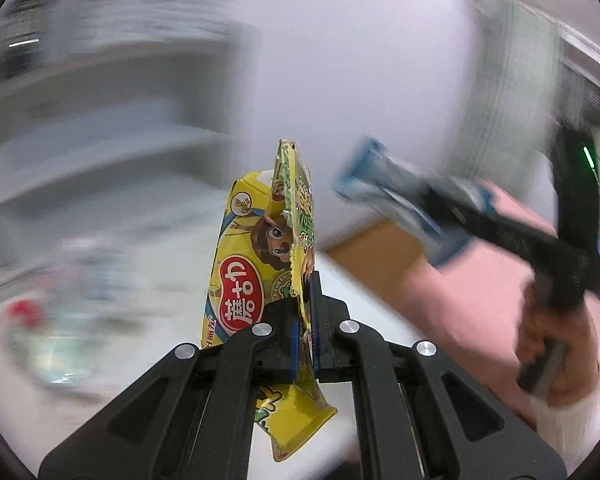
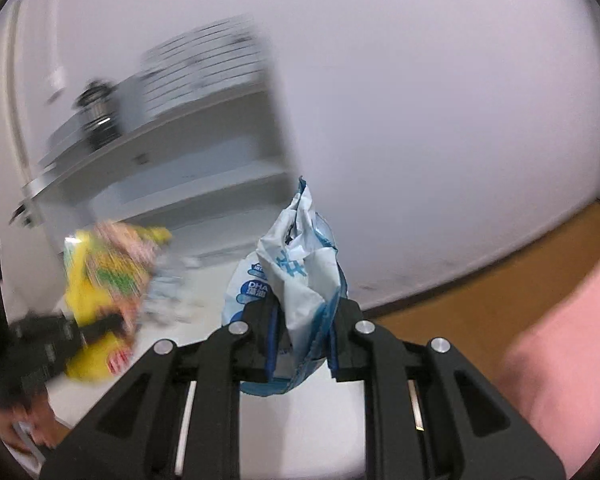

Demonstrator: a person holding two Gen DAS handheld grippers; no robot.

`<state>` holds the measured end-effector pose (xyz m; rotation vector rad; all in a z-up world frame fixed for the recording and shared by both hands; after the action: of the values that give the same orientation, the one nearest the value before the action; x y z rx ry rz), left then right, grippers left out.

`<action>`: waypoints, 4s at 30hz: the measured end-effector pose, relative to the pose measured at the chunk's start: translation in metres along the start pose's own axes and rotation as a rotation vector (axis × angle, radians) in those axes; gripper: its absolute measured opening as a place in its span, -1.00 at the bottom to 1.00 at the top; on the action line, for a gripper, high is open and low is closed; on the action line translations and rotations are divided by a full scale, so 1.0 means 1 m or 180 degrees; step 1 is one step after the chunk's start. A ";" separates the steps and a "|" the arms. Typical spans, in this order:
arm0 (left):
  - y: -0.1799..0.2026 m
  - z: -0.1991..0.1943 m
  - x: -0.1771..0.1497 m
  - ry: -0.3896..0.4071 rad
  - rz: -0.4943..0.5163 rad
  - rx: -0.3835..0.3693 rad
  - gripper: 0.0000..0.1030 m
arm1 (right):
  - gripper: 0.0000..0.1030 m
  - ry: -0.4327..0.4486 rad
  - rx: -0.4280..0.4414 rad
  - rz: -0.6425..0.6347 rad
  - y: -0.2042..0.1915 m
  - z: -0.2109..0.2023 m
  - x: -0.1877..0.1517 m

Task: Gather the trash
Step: 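Carry both bags over the black bin and open both tools to drop them, then grasp the crumpled blue wrapper with the left tool while the right tool grasps the clear plastic bag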

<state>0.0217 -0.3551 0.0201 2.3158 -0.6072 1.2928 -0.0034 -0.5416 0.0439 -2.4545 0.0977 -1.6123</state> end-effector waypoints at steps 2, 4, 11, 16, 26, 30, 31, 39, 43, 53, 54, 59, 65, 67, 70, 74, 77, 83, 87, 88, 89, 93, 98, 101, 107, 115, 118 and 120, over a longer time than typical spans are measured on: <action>0.070 0.033 -0.025 -0.0267 0.0295 -0.0417 -0.94 | -0.64 -0.0099 -0.0304 0.0163 0.059 -0.024 -0.021; 0.121 0.060 -0.053 -0.0534 0.0480 -0.0715 -0.94 | -0.64 -0.0258 -0.0541 0.0308 0.105 -0.036 -0.050; 0.200 0.173 -0.201 -0.1671 0.0926 -0.0905 -0.94 | -0.64 -0.1470 -0.0851 0.1312 0.243 -0.008 -0.241; 0.154 0.264 -0.312 -0.2563 0.0724 -0.0443 -0.94 | -0.64 -0.2338 -0.0690 0.2064 0.264 0.051 -0.387; 0.110 0.316 -0.356 -0.3026 0.0229 -0.0261 -0.92 | -0.62 -0.2698 -0.0609 0.2522 0.256 0.104 -0.444; 0.121 0.307 -0.361 -0.2981 0.0211 -0.0282 0.83 | 0.54 -0.2679 -0.0583 0.2759 0.266 0.099 -0.443; 0.122 0.307 -0.357 -0.2886 0.0246 -0.0272 0.88 | 0.55 -0.2633 -0.0611 0.2735 0.268 0.092 -0.441; 0.208 0.224 -0.292 -0.2071 0.1357 -0.1024 0.88 | 0.61 -0.1944 -0.1625 0.1711 0.311 0.005 -0.344; 0.241 0.133 -0.195 -0.1269 0.1310 -0.1571 0.89 | 0.87 -0.1325 -0.2132 0.0853 0.306 -0.058 -0.249; 0.036 0.014 -0.038 -0.0176 0.0660 -0.0275 0.89 | 0.87 -0.0350 -0.1465 0.0068 0.124 -0.030 -0.107; 0.002 0.005 -0.034 -0.0150 0.0536 -0.0043 0.89 | 0.87 -0.0347 -0.1266 -0.0051 0.092 -0.011 -0.101; -0.191 -0.064 -0.031 -0.0112 -0.0103 0.1183 0.89 | 0.87 -0.0326 -0.0411 -0.0439 -0.045 0.059 -0.077; -0.347 -0.112 -0.029 -0.0272 -0.0389 0.1743 0.89 | 0.87 -0.0381 0.0378 -0.0674 -0.188 0.120 -0.051; -0.369 -0.104 -0.023 -0.0332 -0.0413 0.1679 0.89 | 0.87 -0.0407 0.0559 -0.0657 -0.225 0.140 -0.041; -0.386 -0.068 -0.017 -0.0492 -0.0359 0.1481 0.89 | 0.87 -0.0555 0.0801 -0.0523 -0.264 0.166 -0.033; -0.398 -0.010 -0.016 -0.0699 -0.0421 0.1154 0.88 | 0.86 -0.0807 0.1005 -0.0453 -0.302 0.200 -0.035; -0.405 0.016 -0.020 -0.0827 -0.0378 0.1003 0.83 | 0.80 -0.0889 0.1028 -0.0498 -0.322 0.226 -0.032; -0.412 0.044 -0.030 -0.0996 -0.0341 0.0562 0.81 | 0.60 -0.1184 0.0967 -0.0344 -0.322 0.273 -0.040; -0.409 0.046 -0.030 -0.1040 -0.0359 0.0333 0.61 | 0.39 -0.1359 0.1014 -0.0232 -0.321 0.284 -0.049; -0.407 0.045 -0.031 -0.1062 -0.0401 0.0251 0.56 | 0.35 -0.1381 0.1015 -0.0242 -0.321 0.287 -0.050; -0.410 0.048 -0.028 -0.1071 -0.0427 0.0209 0.43 | 0.35 -0.1408 0.1030 -0.0258 -0.322 0.288 -0.051; -0.420 0.042 -0.014 -0.0944 -0.0483 0.0277 0.37 | 0.33 -0.1459 0.1076 -0.0164 -0.312 0.282 -0.054; -0.422 0.052 -0.024 -0.1149 -0.0295 0.0372 0.37 | 0.33 -0.1465 0.1059 -0.0293 -0.313 0.280 -0.059; -0.412 0.063 -0.031 -0.1235 -0.0275 0.0229 0.39 | 0.34 -0.1519 0.1044 -0.0393 -0.319 0.286 -0.069; -0.394 0.080 -0.042 -0.1358 -0.0270 0.0032 0.10 | -0.13 -0.1479 0.1077 -0.0578 -0.327 0.289 -0.078; -0.382 0.061 -0.028 -0.1052 -0.0380 0.0039 -0.65 | -0.27 -0.1244 0.1215 -0.0417 -0.322 0.274 -0.057; -0.380 0.049 -0.015 -0.0901 -0.0431 0.0104 -0.65 | -0.27 -0.1038 0.1203 -0.0371 -0.318 0.259 -0.040; -0.377 0.039 -0.006 -0.0816 -0.0412 0.0141 -0.65 | -0.27 -0.0937 0.1198 -0.0344 -0.313 0.249 -0.028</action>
<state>0.2554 -0.0666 -0.0587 2.5335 -0.5022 0.9688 0.1952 -0.1985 -0.0130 -2.3914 -0.3548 -1.1564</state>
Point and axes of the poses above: each gripper's, at about its wrist camera, not at the fingertips, and z roughly the way its jaws point, y to its right, x to its top, the point moved 9 cm from there along z, roughly the way its jaws point, and after that the axes turned 7 degrees about y, right-handed, at the moved point
